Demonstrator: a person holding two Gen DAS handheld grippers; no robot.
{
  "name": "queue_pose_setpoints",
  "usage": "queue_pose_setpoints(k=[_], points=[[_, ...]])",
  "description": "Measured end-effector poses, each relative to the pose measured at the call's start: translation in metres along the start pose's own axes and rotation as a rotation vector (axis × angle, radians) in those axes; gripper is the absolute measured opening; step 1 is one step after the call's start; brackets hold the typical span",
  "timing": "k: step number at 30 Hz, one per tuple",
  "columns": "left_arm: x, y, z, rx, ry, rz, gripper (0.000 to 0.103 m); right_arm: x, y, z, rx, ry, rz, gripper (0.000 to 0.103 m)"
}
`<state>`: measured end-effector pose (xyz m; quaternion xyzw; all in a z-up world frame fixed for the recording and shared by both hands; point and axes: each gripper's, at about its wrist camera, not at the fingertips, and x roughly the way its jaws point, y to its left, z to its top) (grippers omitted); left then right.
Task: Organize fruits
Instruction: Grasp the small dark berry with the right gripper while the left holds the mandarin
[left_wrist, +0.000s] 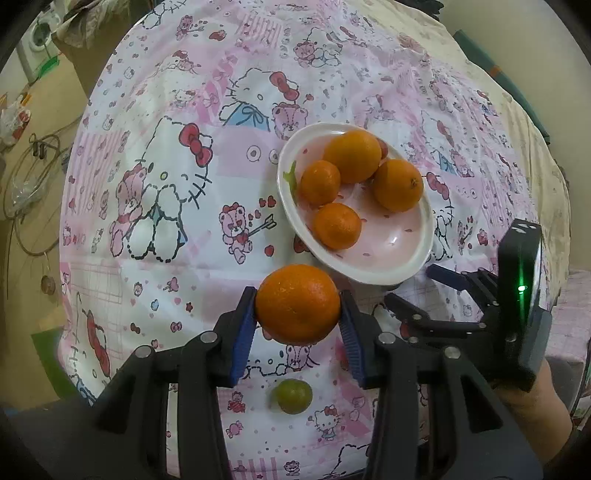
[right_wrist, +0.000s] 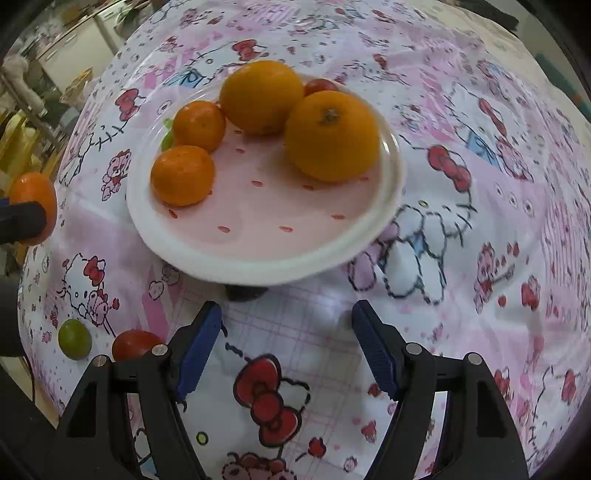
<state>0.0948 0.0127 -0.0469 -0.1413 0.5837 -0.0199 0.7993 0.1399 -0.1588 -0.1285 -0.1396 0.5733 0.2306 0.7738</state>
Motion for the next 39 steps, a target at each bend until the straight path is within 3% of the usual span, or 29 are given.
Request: queue_pose_setpoints(k=[6, 8, 11, 13, 31, 39], points=[[0.004, -0.002, 0.003, -0.007, 0.010, -0.008, 0.039, 0.010, 0.000, 0.007, -0.026, -0.009, -0.023, 0.075], [0.005, -0.002, 0.004, -0.007, 0.011, -0.003, 0.039, 0.010, 0.002, 0.008, -0.037, -0.011, -0.025, 0.070], [0.008, -0.001, 0.004, -0.012, 0.015, 0.004, 0.039, 0.011, 0.006, 0.011, -0.022, -0.007, 0.006, 0.049], [0.009, -0.001, 0.004, -0.013, 0.017, 0.009, 0.039, 0.009, 0.004, 0.009, -0.008, -0.007, 0.032, 0.024], [0.010, -0.009, 0.003, 0.012, -0.011, 0.037, 0.039, -0.025, -0.027, -0.024, 0.071, -0.012, 0.080, 0.024], [0.015, -0.015, 0.005, 0.028, -0.024, 0.072, 0.039, -0.046, -0.078, -0.038, 0.264, -0.037, 0.077, 0.024]])
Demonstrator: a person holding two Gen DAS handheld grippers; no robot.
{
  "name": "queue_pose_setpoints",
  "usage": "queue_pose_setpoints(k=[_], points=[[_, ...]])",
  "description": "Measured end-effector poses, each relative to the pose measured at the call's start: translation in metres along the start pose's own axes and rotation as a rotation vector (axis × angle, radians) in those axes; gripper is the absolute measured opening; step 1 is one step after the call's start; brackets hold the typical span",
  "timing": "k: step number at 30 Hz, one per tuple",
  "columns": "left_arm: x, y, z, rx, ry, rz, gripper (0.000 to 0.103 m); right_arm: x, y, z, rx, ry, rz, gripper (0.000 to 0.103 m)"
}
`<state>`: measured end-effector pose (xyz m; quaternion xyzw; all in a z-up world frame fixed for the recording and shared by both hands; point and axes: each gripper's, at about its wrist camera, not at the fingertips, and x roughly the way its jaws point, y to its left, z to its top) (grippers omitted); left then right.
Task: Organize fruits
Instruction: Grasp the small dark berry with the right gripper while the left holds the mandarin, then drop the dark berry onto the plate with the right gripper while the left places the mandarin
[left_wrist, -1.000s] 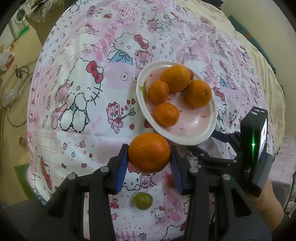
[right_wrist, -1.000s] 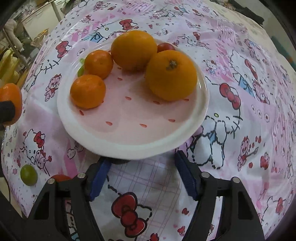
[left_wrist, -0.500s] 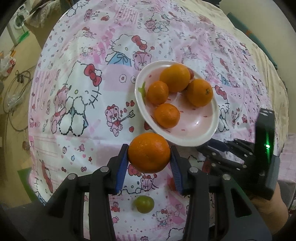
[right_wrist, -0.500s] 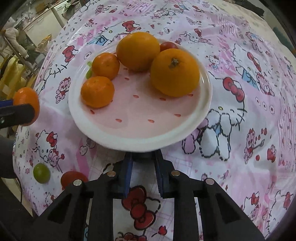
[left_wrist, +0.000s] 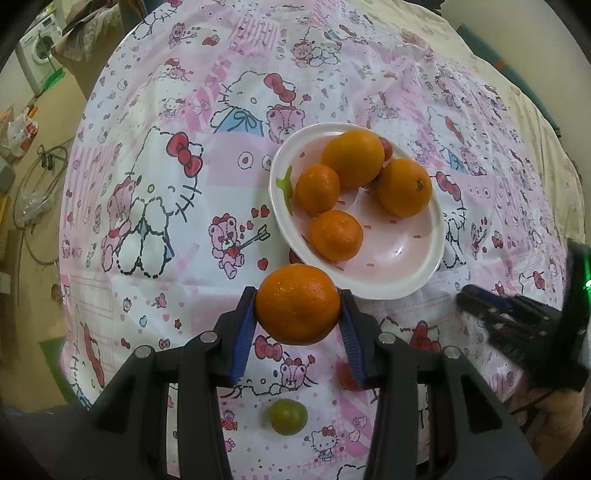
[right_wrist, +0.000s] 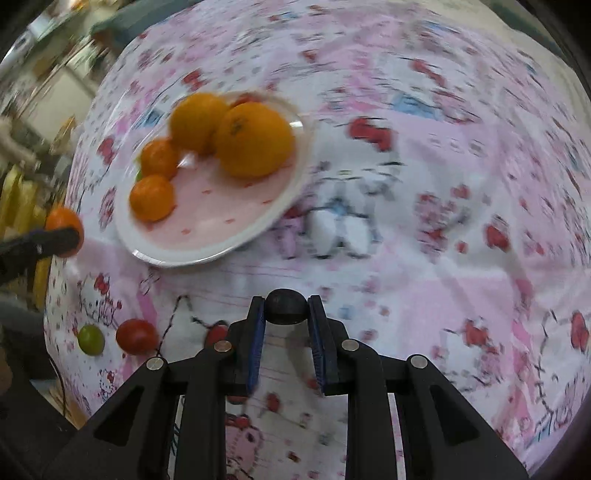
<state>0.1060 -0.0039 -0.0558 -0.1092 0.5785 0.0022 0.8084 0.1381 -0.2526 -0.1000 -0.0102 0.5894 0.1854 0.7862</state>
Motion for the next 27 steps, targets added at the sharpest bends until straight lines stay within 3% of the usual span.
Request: queue_pose_setpoints(k=[5, 11, 20, 27], points=[[-0.001, 0.000, 0.001, -0.001, -0.015, 0.014, 0.039, -0.024, -0.017, 0.010, 0.075, -0.093, 0.000, 0.024], [-0.002, 0.004, 0.001, -0.006, -0.021, 0.022, 0.039, -0.029, -0.001, 0.026, 0.061, -0.169, 0.072, 0.024], [-0.004, 0.008, 0.003, -0.019, -0.022, 0.026, 0.039, 0.004, 0.033, 0.045, 0.048, -0.086, 0.195, 0.024], [-0.003, 0.016, 0.000, -0.028, -0.001, -0.021, 0.039, 0.024, 0.051, 0.048, 0.014, -0.039, 0.204, 0.025]])
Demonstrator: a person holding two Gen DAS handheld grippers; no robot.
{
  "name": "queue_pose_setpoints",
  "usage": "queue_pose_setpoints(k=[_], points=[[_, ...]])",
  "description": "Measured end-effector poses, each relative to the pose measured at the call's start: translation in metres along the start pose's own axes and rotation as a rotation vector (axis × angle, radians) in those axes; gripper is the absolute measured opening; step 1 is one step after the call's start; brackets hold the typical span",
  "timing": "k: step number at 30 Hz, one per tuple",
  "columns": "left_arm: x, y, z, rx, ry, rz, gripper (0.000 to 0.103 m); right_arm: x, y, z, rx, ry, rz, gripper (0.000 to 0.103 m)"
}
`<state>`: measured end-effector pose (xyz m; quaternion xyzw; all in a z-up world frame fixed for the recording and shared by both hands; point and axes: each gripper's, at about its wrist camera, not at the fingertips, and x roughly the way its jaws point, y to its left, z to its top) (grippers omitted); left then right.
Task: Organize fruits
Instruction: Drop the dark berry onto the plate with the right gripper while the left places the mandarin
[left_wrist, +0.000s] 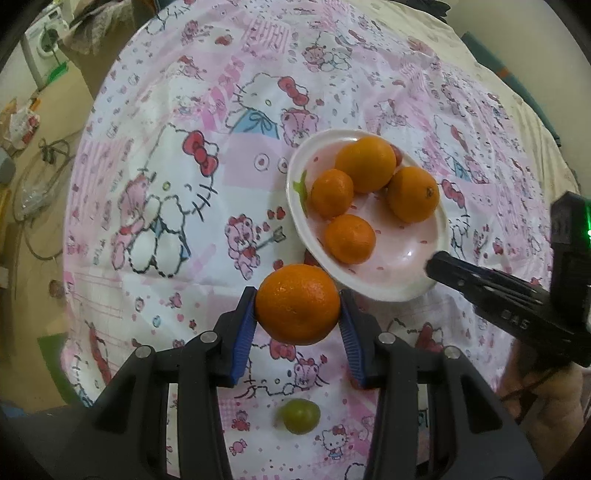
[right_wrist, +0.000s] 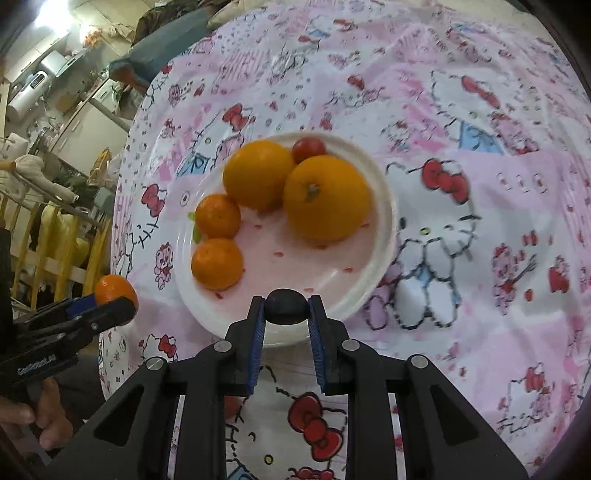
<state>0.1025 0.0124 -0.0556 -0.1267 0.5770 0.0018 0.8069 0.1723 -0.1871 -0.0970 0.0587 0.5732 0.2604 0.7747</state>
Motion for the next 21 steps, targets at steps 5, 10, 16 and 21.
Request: queue_pose_setpoints(k=[5, 10, 16, 21], points=[[0.000, -0.003, -0.001, 0.011, 0.007, -0.009, 0.039, 0.003, -0.002, 0.005, 0.026, -0.005, 0.019, 0.029], [0.001, -0.005, 0.003, 0.005, 0.007, -0.019, 0.039, -0.013, -0.017, 0.002, 0.070, -0.065, -0.011, 0.067], [0.009, -0.021, 0.013, 0.030, -0.006, -0.020, 0.039, -0.039, -0.051, -0.002, 0.209, -0.120, -0.031, 0.067], [0.022, -0.052, 0.027, 0.115, -0.002, -0.027, 0.039, -0.055, -0.062, 0.000, 0.233, -0.157, -0.038, 0.068]])
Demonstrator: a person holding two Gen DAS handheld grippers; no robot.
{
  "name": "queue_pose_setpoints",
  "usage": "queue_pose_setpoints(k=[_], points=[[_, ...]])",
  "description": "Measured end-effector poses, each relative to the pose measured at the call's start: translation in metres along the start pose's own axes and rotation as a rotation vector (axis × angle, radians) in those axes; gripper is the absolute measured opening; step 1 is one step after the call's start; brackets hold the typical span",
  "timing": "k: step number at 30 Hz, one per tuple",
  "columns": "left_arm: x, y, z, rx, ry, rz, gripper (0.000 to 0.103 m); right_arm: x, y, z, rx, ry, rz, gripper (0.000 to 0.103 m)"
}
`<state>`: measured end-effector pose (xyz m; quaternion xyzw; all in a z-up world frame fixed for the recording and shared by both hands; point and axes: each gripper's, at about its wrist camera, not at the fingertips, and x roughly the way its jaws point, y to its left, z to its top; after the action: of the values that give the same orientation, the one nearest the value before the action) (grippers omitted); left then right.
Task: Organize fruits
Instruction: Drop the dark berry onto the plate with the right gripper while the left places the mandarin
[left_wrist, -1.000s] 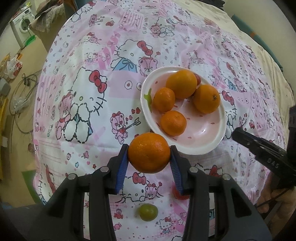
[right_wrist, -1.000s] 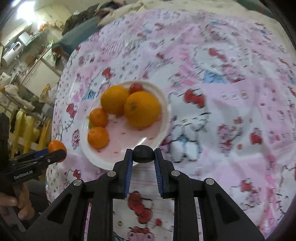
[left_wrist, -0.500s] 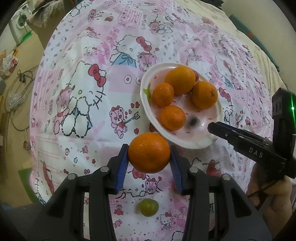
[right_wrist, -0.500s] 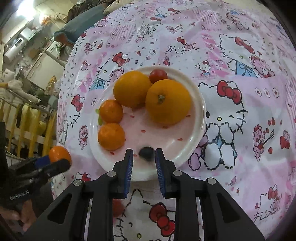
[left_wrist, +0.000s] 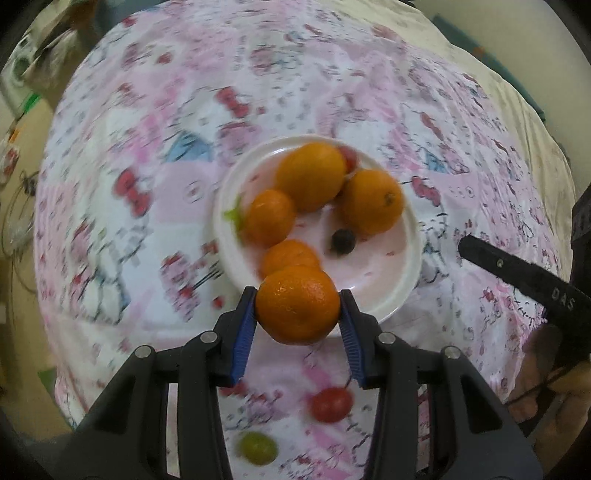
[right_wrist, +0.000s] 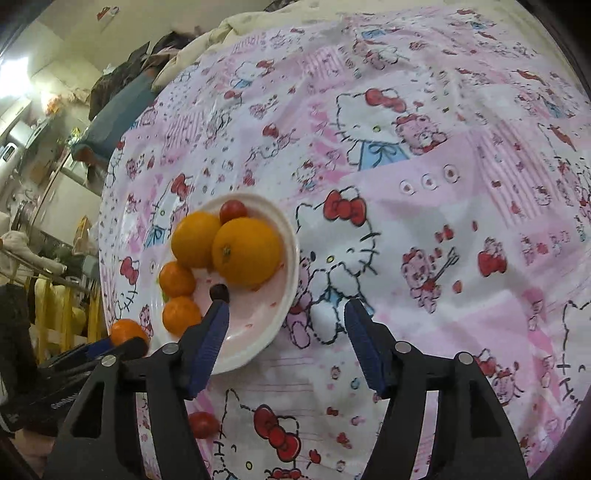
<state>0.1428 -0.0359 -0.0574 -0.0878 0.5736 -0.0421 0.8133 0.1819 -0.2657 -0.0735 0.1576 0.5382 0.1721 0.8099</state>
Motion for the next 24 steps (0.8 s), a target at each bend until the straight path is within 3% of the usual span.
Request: queue_pose_setpoints(k=[8, 15, 24], points=[[0.032, -0.031, 0.031, 0.084, 0.007, 0.036, 0.039, -0.011, -0.007, 0.005, 0.013, -0.021, 0.008, 0.073], [0.046, -0.046, 0.039, 0.127, 0.012, 0.063, 0.040, -0.016, -0.005, 0.009, -0.002, -0.025, 0.009, 0.074], [0.052, -0.040, 0.044, 0.093, 0.039, 0.051, 0.040, -0.016, -0.006, 0.012, 0.003, -0.025, 0.007, 0.075]])
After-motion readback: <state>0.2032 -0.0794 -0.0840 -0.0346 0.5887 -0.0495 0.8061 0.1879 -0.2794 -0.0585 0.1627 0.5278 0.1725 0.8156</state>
